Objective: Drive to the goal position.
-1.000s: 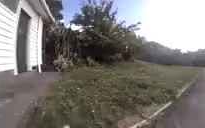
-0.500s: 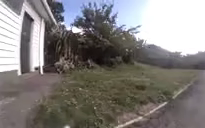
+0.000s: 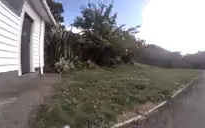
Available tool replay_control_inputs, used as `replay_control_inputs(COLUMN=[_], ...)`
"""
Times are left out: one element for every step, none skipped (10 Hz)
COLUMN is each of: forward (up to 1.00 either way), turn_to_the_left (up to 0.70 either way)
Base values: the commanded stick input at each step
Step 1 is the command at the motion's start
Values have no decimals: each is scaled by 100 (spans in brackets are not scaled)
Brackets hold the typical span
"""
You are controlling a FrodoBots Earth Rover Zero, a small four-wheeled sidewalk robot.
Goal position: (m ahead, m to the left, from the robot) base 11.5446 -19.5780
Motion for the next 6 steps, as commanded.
replay_control_inputs(forward=[-70, -70, -70, -70, 0, 0], turn_to_the_left=[35, 35, 35, 35, 0, 0])
